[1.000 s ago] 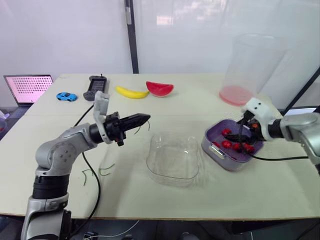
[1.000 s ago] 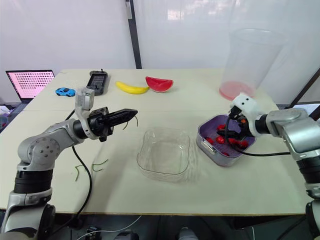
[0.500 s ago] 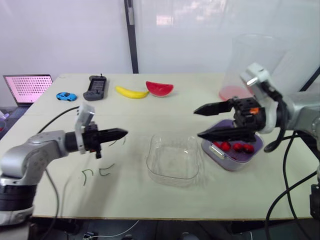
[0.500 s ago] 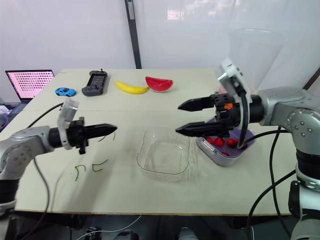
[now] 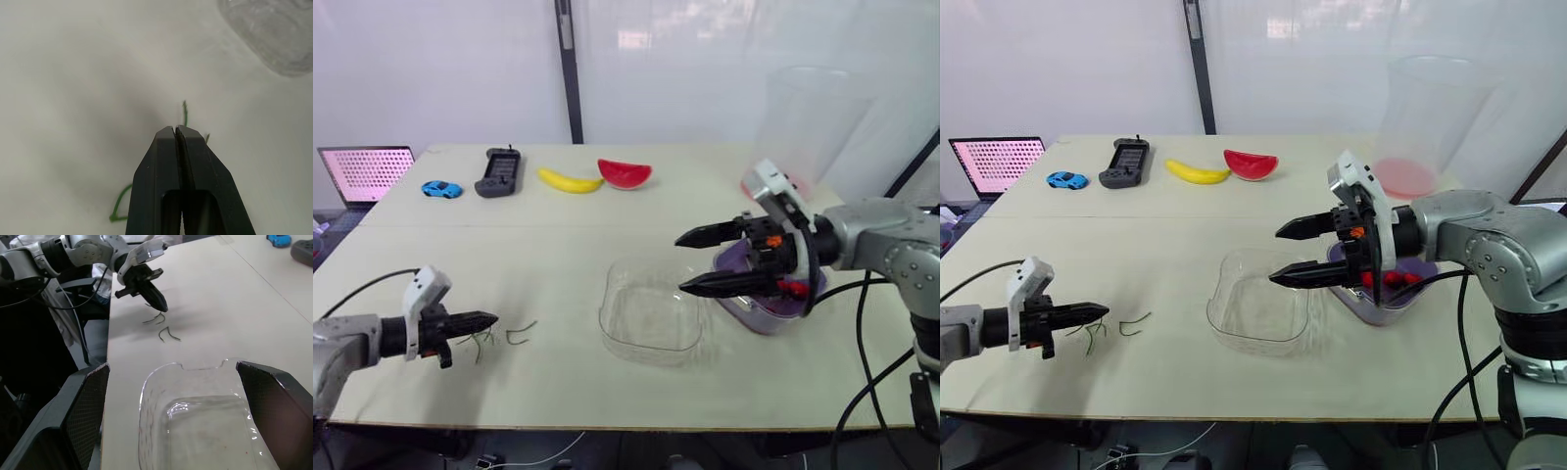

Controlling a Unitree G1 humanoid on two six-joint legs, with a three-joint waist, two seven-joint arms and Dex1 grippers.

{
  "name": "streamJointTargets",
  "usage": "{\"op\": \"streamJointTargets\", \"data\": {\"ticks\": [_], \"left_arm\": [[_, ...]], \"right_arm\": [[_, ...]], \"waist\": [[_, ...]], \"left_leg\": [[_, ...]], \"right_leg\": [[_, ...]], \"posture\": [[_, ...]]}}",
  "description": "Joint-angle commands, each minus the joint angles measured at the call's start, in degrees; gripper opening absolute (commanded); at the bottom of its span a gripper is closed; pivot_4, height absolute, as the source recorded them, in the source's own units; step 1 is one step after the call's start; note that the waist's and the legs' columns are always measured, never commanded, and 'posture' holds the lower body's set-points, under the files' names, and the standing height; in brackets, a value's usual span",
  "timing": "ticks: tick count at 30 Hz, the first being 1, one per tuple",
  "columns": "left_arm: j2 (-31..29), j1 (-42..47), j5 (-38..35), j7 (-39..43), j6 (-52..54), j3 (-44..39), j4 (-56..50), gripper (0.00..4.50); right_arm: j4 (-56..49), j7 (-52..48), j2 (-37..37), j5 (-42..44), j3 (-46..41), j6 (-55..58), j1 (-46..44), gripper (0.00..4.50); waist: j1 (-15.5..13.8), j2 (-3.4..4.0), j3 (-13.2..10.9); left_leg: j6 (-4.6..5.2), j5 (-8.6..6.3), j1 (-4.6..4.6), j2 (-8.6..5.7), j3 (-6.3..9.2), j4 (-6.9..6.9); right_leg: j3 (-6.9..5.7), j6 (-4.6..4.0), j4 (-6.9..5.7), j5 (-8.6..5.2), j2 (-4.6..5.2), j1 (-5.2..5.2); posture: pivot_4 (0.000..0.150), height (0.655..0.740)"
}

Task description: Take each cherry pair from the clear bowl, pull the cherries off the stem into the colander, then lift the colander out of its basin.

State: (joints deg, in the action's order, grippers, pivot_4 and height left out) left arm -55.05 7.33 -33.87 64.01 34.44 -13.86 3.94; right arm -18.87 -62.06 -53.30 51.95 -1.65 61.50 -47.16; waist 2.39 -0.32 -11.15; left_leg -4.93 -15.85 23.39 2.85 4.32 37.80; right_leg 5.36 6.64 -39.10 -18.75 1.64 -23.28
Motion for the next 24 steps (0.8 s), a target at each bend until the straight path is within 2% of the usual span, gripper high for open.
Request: {"op": "streamJointTargets", "data": {"ticks": [1, 2, 3, 6, 8, 17, 24], "left_arm": [[0.0, -0.5, 0.5, 0.3, -1.6, -2.3, 0.0, 0.97], [0.1, -0.7, 0.7, 0.5, -1.8, -2.1, 0.0, 1.53], [0.2, -0.7, 0.9, 0.5, -1.9, -2.0, 0.0, 1.9], [0.8, -0.2, 0.8, 0.4, -2.2, -2.1, 0.4, 3.6], [1.3, 0.7, 0.4, 0.2, -2.4, -2.8, 1.4, 4.47], [0.1, 9.2, -4.2, 2.3, -1.4, -8.4, 2.7, 4.47], [-1.7, 16.7, -5.2, 11.3, -0.7, 0.2, -7.9, 4.47]], "right_arm": [[-2.1, 0.7, -1.1, 0.6, -1.9, 0.1, 0.3, 4.5], [-2.5, 0.8, -1.4, 0.8, -1.9, 0.3, 0.5, 4.5], [-2.8, 0.9, -1.7, 0.8, -1.8, 0.5, 0.7, 4.5], [-3.3, 1.5, -2.0, 0.0, -1.4, 0.1, 1.2, 4.5], [-3.3, 1.8, -2.0, 0.0, -1.6, 0.0, 1.2, 4.5], [-3.8, 2.1, -3.3, 1.3, -2.6, 1.1, 1.9, 4.5], [-6.0, 3.8, -7.7, 2.9, -6.8, 4.1, 5.7, 4.5]], "waist": [[0.0, 0.0, 0.0], [0.0, 0.0, 0.0], [0.0, 0.0, 0.0], [0.0, 0.0, 0.0], [0.0, 0.0, 0.0], [-0.1, -0.01, 0.0], [0.0, 0.0, 0.0]], "left_leg": [[0.0, 0.0, 0.0, 0.01, 0.0, 0.0], [0.0, 0.0, 0.0, 0.01, 0.0, 0.0], [0.0, 0.0, 0.0, 0.01, 0.0, 0.0], [0.0, 0.0, 0.0, 0.01, 0.0, 0.0], [0.0, 0.0, -0.01, 0.01, 0.0, 0.0], [0.0, 0.0, 0.0, 0.01, 0.0, 0.0], [0.0, 0.0, 0.0, 0.0, -0.01, 0.03]], "right_leg": [[0.0, 0.0, -0.01, 0.0, -0.01, -0.01], [0.0, 0.0, -0.01, 0.0, -0.01, -0.01], [0.0, 0.0, -0.01, 0.0, -0.01, -0.01], [0.0, 0.0, -0.01, 0.0, 0.0, 0.0], [0.0, 0.0, -0.02, 0.0, -0.01, 0.0], [0.0, 0.0, -0.02, 0.0, 0.0, 0.0], [-0.01, 0.0, -0.01, 0.0, 0.0, 0.03]], "posture": [[0.15, 0.738], [0.15, 0.738], [0.15, 0.738], [0.15, 0.738], [0.15, 0.738], [0.15, 0.738], [0.15, 0.738]]}}
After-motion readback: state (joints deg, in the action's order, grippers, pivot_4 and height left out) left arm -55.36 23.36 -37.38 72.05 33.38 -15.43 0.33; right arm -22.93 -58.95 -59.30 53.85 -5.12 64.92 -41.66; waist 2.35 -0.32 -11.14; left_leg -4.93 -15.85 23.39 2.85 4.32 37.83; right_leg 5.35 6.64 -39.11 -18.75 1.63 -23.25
